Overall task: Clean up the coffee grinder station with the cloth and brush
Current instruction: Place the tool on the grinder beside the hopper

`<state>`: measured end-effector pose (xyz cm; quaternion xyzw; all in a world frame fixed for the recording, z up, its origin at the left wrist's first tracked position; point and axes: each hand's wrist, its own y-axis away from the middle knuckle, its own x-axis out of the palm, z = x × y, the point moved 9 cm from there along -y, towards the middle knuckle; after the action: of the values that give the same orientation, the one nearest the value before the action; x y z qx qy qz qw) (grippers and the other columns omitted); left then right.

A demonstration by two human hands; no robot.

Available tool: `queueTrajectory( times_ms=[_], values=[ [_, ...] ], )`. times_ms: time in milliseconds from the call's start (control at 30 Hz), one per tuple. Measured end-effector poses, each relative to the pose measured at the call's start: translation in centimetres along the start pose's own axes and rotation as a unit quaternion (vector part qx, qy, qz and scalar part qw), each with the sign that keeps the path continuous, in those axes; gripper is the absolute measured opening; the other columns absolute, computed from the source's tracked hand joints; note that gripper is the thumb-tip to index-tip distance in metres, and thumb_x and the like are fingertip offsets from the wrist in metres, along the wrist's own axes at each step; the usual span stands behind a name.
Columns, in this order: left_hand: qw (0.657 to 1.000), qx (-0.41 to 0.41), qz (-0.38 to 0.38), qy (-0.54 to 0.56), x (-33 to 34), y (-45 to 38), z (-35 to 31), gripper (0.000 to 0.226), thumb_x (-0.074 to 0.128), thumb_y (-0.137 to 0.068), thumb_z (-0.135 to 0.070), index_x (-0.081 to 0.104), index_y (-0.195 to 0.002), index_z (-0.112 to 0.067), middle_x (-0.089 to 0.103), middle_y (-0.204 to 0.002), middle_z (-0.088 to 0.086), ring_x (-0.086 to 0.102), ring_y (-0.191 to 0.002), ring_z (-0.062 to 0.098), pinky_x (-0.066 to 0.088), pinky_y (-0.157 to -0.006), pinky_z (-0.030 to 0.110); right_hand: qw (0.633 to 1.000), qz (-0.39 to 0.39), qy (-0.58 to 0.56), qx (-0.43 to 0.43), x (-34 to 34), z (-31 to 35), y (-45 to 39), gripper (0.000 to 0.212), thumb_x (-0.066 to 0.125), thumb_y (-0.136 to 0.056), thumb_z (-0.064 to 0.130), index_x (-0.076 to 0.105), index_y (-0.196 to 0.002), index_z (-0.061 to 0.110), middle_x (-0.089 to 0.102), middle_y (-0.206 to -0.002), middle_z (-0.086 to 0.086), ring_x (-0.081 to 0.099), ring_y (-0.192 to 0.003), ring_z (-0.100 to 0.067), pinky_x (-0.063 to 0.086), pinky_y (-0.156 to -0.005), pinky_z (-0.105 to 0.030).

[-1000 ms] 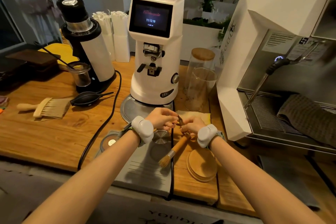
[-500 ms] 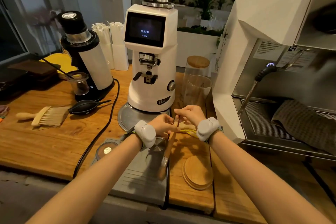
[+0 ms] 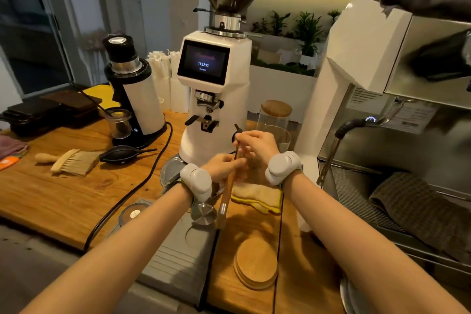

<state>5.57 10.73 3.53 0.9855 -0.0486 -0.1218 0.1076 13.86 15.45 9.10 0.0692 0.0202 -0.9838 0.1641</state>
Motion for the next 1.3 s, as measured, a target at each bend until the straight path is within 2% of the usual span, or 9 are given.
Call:
queueTrajectory(
  times_ms=[133, 267, 400, 500, 667, 933, 1033, 1167, 1300],
  values=[
    [0.999, 0.020, -0.029, 0.020, -0.4, 0.2, -2.7, 0.018, 0.047, -0.096, -0.031, 0.058, -0.089, -0.019, 0.066, -0.085, 0.003, 0.064, -0.083, 0.019, 0.053, -0.085, 0.036, 0.999, -0.010, -0.006, -0.044, -0.7, 2.6, -0.5, 0.007, 0.063, -0.088, 0.019, 0.068, -0.083, 0.016, 0.068, -0.075, 0.000, 0.063, -0.069, -0.012, 0.053, -0.056, -0.016],
    [0.997, 0.029, -0.066, 0.035, -1.2, 0.2, -5.4, 0.018, 0.046, -0.097, -0.028, 0.058, -0.093, -0.016, 0.064, -0.086, 0.001, 0.063, -0.076, 0.012, 0.053, -0.058, 0.016, 0.997, -0.024, -0.014, -0.074, -1.0, 5.1, -1.1, 0.008, 0.063, -0.088, 0.019, 0.067, -0.083, 0.015, 0.067, -0.075, 0.000, 0.060, -0.067, -0.011, 0.052, -0.059, -0.020],
    [0.995, 0.036, -0.089, 0.017, -2.3, -0.2, -8.2, 0.030, 0.045, -0.097, -0.026, 0.059, -0.115, -0.006, 0.066, -0.104, 0.008, 0.062, -0.091, 0.017, 0.048, -0.065, 0.019, 0.994, -0.041, -0.047, -0.089, -1.3, 7.5, -1.9, 0.008, 0.063, -0.088, 0.020, 0.066, -0.081, 0.019, 0.069, -0.082, -0.003, 0.060, -0.069, -0.013, 0.051, -0.058, -0.021],
    [0.994, 0.052, -0.101, 0.007, -3.5, -1.0, -10.5, 0.030, 0.046, -0.096, -0.030, 0.061, -0.112, -0.010, 0.068, -0.109, 0.010, 0.065, -0.090, 0.016, 0.050, -0.059, 0.018, 0.992, -0.044, -0.050, -0.105, -1.5, 9.5, -2.9, 0.008, 0.061, -0.089, 0.022, 0.064, -0.082, 0.023, 0.069, -0.084, 0.000, 0.062, -0.077, -0.015, 0.052, -0.062, -0.023],
    [0.989, 0.087, -0.114, -0.018, -5.2, -1.7, -14.7, 0.025, 0.047, -0.096, -0.030, 0.060, -0.111, -0.015, 0.065, -0.117, 0.008, 0.061, -0.111, 0.024, 0.050, -0.092, 0.039, 0.984, -0.091, -0.080, -0.128, -2.7, 12.1, -4.4, 0.020, 0.059, -0.090, 0.024, 0.062, -0.071, 0.030, 0.067, -0.079, 0.004, 0.062, -0.074, -0.014, 0.055, -0.064, -0.025],
    [0.988, 0.118, -0.102, -0.021, -9.1, -3.8, -22.7, 0.028, 0.047, -0.096, -0.014, 0.057, -0.122, -0.011, 0.062, -0.118, 0.012, 0.057, -0.112, 0.024, 0.048, -0.094, 0.038, 0.964, -0.164, -0.135, -0.159, -4.5, 17.3, -8.3, 0.029, 0.065, -0.084, 0.023, 0.070, -0.056, 0.029, 0.070, -0.058, 0.009, 0.065, -0.059, -0.007, 0.049, -0.045, -0.013],
    [0.981, 0.157, -0.115, -0.013, -10.5, -4.7, -25.4, 0.036, 0.049, -0.094, -0.007, 0.055, -0.129, -0.011, 0.061, -0.126, 0.015, 0.057, -0.118, 0.025, 0.048, -0.098, 0.038, 0.961, -0.174, -0.117, -0.178, -5.1, 19.7, -10.0, 0.017, 0.065, -0.084, 0.027, 0.069, -0.067, 0.030, 0.071, -0.068, 0.011, 0.067, -0.067, -0.009, 0.049, -0.048, -0.014],
    [0.974, 0.191, -0.113, -0.048, -12.3, -5.8, -28.3, 0.039, 0.051, -0.091, -0.004, 0.054, -0.130, -0.012, 0.060, -0.126, 0.012, 0.058, -0.113, 0.023, 0.050, -0.083, 0.028, 0.960, -0.192, -0.088, -0.183, -6.2, 21.4, -11.9, 0.013, 0.064, -0.086, 0.024, 0.065, -0.074, 0.030, 0.067, -0.072, 0.010, 0.064, -0.068, -0.007, 0.047, -0.051, -0.014],
    [0.977, 0.194, -0.089, -0.029, -13.9, -7.6, -29.5, 0.040, 0.045, -0.095, -0.001, 0.045, -0.135, -0.002, 0.060, -0.120, 0.016, 0.059, -0.115, 0.030, 0.053, -0.079, 0.025, 0.963, -0.205, -0.071, -0.162, -7.6, 20.9, -13.5, 0.013, 0.060, -0.089, 0.021, 0.069, -0.096, 0.015, 0.067, -0.081, 0.004, 0.063, -0.076, -0.015, 0.048, -0.057, -0.017]
  ],
)
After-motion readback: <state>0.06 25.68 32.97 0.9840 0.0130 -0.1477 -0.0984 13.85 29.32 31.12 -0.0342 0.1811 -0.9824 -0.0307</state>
